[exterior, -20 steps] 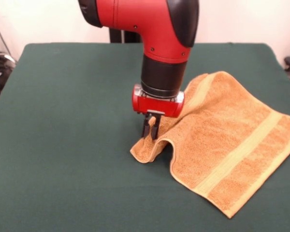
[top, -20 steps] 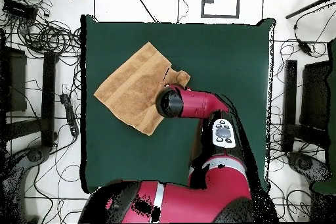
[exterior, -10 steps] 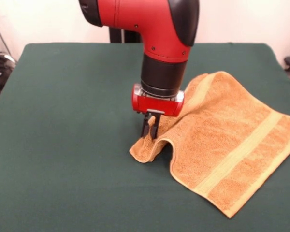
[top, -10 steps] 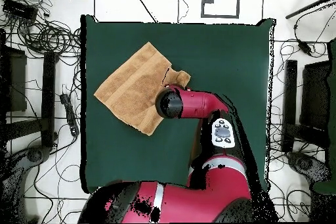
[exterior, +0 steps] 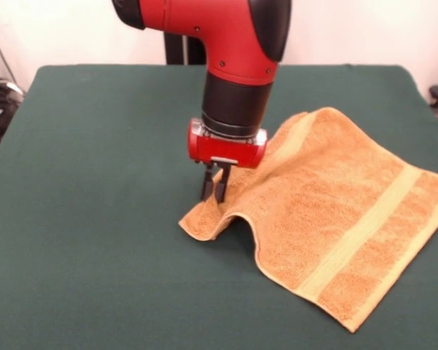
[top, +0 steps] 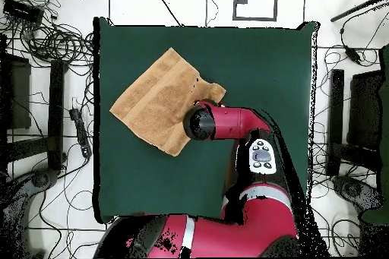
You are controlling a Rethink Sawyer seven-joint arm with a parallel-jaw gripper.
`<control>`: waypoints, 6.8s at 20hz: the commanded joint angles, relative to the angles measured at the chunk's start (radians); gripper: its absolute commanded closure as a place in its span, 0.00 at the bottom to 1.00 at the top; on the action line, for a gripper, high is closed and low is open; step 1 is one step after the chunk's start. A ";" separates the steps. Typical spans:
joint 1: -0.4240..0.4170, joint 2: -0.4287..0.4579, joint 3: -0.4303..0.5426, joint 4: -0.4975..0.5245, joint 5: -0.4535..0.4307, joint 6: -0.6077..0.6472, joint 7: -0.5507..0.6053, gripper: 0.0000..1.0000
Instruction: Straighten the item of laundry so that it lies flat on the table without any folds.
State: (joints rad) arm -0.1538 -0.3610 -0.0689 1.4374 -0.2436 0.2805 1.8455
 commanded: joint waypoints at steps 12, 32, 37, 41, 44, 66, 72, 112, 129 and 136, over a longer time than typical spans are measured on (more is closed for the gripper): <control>-0.017 -0.006 0.021 0.049 -0.106 0.041 0.039 1.00; -0.069 -0.040 0.024 0.059 -0.177 0.047 -0.005 1.00; -0.079 -0.040 0.031 0.054 -0.195 0.051 -0.005 1.00; -0.083 -0.033 0.038 0.047 -0.203 0.050 0.000 1.00; -0.086 -0.025 0.043 0.050 -0.209 0.037 0.009 1.00; -0.088 -0.004 0.063 0.027 -0.197 0.053 0.027 0.00; -0.140 -0.007 0.144 0.069 -0.175 0.037 0.011 0.00; -0.209 -0.030 0.282 0.087 -0.225 0.128 0.036 0.00; -0.146 -0.109 0.177 0.104 -0.234 0.227 0.022 0.00; -0.172 -0.183 0.223 0.158 -0.194 0.259 0.033 0.00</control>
State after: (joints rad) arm -0.3373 -0.5079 0.0931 1.4942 -0.4932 0.4283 1.8455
